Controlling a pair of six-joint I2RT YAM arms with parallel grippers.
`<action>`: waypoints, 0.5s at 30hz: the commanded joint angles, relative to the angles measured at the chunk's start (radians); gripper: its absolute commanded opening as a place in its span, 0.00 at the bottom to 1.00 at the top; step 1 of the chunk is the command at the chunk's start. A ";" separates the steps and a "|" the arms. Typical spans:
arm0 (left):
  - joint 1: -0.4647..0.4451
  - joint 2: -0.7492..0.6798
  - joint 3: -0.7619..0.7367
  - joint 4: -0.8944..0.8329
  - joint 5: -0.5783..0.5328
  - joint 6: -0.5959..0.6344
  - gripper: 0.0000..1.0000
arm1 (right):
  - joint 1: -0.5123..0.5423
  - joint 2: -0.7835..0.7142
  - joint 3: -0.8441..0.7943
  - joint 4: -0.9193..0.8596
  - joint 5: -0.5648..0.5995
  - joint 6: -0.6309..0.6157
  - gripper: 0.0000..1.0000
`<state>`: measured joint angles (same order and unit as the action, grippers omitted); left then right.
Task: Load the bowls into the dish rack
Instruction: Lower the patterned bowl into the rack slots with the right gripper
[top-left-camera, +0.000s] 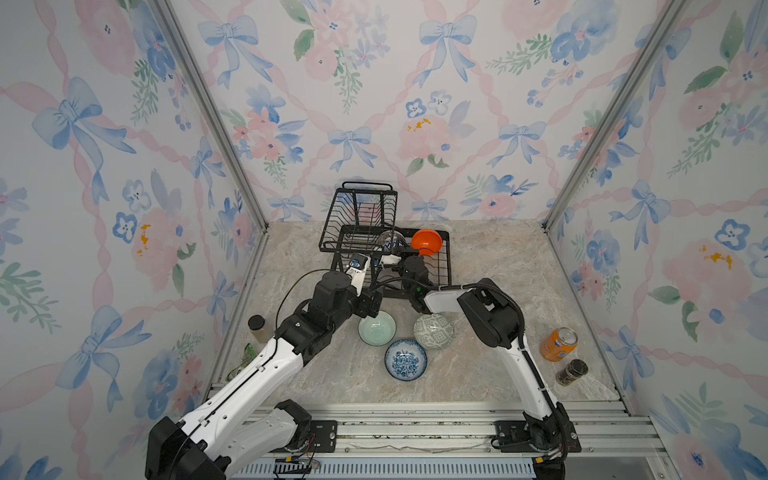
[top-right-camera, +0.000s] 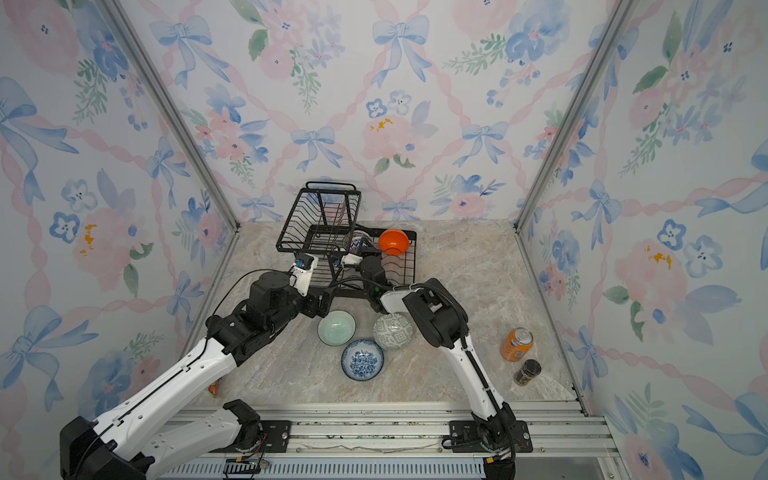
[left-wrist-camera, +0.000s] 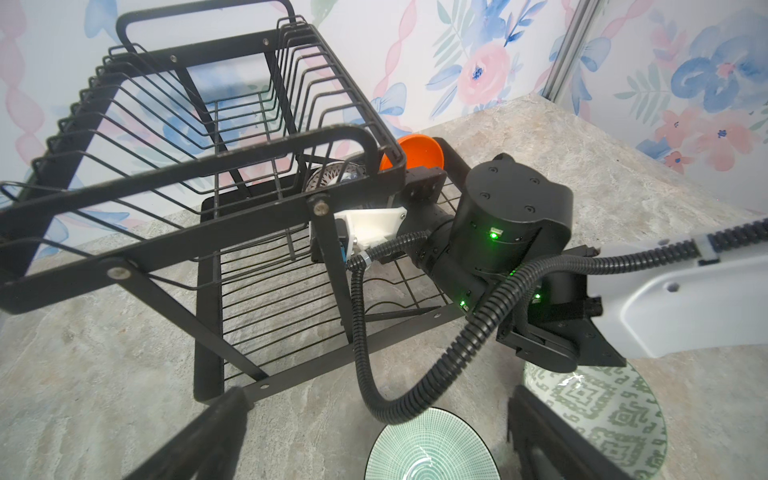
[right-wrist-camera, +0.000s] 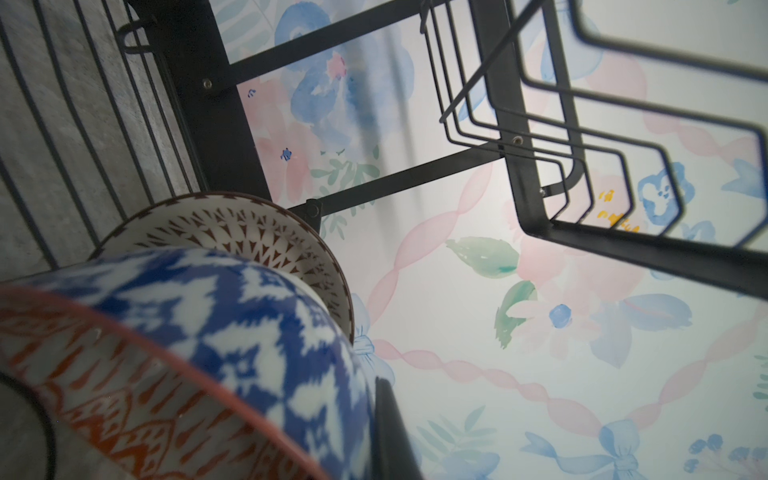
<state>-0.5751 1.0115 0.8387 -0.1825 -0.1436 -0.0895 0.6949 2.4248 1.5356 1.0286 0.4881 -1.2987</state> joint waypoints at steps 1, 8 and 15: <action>0.006 -0.013 -0.012 -0.006 0.014 -0.013 0.98 | 0.011 0.001 0.023 0.044 0.086 -0.011 0.00; 0.006 0.001 -0.003 -0.004 0.025 -0.016 0.98 | 0.012 -0.005 0.056 0.237 0.098 -0.054 0.00; 0.006 0.001 0.001 -0.004 0.026 -0.018 0.98 | 0.035 -0.050 -0.035 0.252 0.074 -0.030 0.00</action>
<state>-0.5751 1.0115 0.8387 -0.1825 -0.1314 -0.0898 0.7113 2.4260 1.5238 1.1759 0.5335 -1.3392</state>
